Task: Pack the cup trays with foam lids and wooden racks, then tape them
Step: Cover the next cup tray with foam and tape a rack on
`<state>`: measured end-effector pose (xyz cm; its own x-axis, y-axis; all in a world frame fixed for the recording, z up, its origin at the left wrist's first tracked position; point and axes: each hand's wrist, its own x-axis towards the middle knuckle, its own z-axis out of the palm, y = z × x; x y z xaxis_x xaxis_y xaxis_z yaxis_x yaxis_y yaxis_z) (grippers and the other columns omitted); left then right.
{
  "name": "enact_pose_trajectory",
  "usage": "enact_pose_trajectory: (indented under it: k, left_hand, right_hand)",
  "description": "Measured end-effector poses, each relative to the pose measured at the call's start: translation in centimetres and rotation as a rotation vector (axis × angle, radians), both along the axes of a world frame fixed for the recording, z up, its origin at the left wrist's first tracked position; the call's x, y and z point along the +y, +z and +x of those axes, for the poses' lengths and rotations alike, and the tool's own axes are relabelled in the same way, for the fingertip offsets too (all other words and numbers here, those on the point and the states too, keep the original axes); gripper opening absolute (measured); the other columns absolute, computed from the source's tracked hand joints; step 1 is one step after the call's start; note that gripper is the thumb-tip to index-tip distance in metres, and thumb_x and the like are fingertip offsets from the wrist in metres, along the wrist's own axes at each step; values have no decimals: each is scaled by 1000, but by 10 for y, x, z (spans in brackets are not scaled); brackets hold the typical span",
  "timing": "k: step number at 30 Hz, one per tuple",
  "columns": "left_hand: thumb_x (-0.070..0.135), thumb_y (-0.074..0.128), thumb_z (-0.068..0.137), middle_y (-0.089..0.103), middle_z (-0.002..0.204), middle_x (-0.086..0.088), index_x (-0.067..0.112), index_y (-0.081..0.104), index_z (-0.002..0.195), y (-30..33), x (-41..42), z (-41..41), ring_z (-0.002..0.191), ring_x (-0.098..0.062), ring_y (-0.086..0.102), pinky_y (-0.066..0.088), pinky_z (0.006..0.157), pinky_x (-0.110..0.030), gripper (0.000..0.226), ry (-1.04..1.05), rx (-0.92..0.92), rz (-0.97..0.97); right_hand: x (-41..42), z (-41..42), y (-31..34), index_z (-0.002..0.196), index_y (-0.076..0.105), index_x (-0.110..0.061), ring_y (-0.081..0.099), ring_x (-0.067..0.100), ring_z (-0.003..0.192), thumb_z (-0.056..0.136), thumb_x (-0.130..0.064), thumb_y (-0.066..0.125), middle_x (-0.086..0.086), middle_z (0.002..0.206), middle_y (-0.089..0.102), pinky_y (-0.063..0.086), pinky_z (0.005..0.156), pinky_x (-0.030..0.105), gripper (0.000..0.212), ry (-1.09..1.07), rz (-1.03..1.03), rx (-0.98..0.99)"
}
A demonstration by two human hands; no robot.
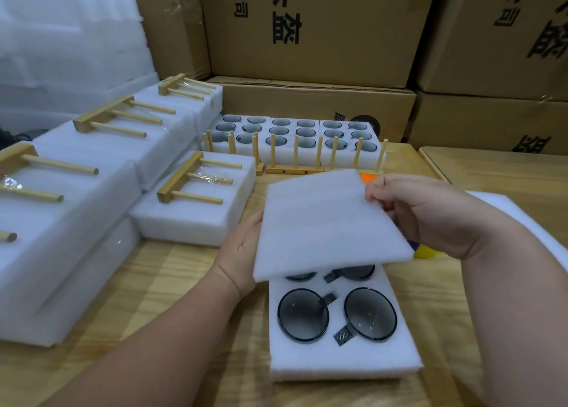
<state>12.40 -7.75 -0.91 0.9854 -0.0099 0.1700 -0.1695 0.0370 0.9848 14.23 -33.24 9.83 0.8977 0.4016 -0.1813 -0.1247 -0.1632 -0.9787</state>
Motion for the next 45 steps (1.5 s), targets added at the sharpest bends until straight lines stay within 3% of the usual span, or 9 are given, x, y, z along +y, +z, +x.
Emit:
enact_pose_trajectory:
  k: [4,10,14,23,27,31,38,41,45]
  left_hand:
    - [14,51,92,76,86,19,33,80,87,-2,1,2,80,6,69,53,71,-12,35,2,16,-33]
    - [20,46,86,77,109,-2,33,76,109,-10,6,6,105,-29,69,53,94,-55,40,31,17,79]
    - [15,33,86,73,121,8,34,71,117,-9,6,1,120,-14,63,48,100,-42,53,54,-64,154]
    - [35,37,93,68,131,3,25,60,137,-4,4,-2,129,-23,57,42,111,-53,51,79,-34,213]
    - [62,35,79,62,125,32,49,55,127,-5,4,-7,127,5,52,39,109,-23,54,162,-18,249]
    - [54,41,81,68,119,11,44,60,124,-8,5,-3,114,-13,62,48,102,-45,47,136,18,220]
    - [44,49,80,71,94,20,55,63,108,-11,6,-1,88,-8,68,51,81,-37,33,102,41,187]
    - [36,48,84,71,92,22,54,63,107,-9,5,-1,86,-5,67,49,79,-33,33,101,45,186]
    - [36,50,82,71,95,21,52,65,104,-8,4,-3,89,-6,67,49,81,-35,32,111,61,184]
  right_hand:
    - [-5,2,-6,85,63,-20,59,12,58,80,-26,75,4,75,65,49,48,22,14,62,-98,-72]
    - [-19,5,-12,143,26,-55,70,15,72,68,-32,86,5,81,71,53,64,23,99,206,-387,-93]
    - [-23,5,-14,153,3,-55,73,16,81,69,-35,86,1,82,73,56,72,27,120,302,-480,-67]
    - [-24,5,-14,160,5,-45,73,16,85,74,-28,89,9,94,74,57,77,28,122,362,-576,10]
    - [-25,5,-14,160,7,-44,72,15,85,78,-24,88,3,87,73,58,81,31,116,392,-611,8]
    - [-25,4,-11,155,15,-49,74,15,83,68,-45,90,-1,82,74,58,79,30,115,397,-641,12]
    - [4,9,-27,130,57,-41,61,4,91,90,-58,66,-14,106,60,48,69,25,45,-146,-691,-348]
    - [26,6,-34,140,52,-41,51,0,116,94,-53,63,-18,135,48,41,89,21,49,-149,-578,-510]
    - [35,-1,-36,148,43,-43,38,6,139,90,-61,63,-20,154,39,35,105,25,63,99,-777,-475]
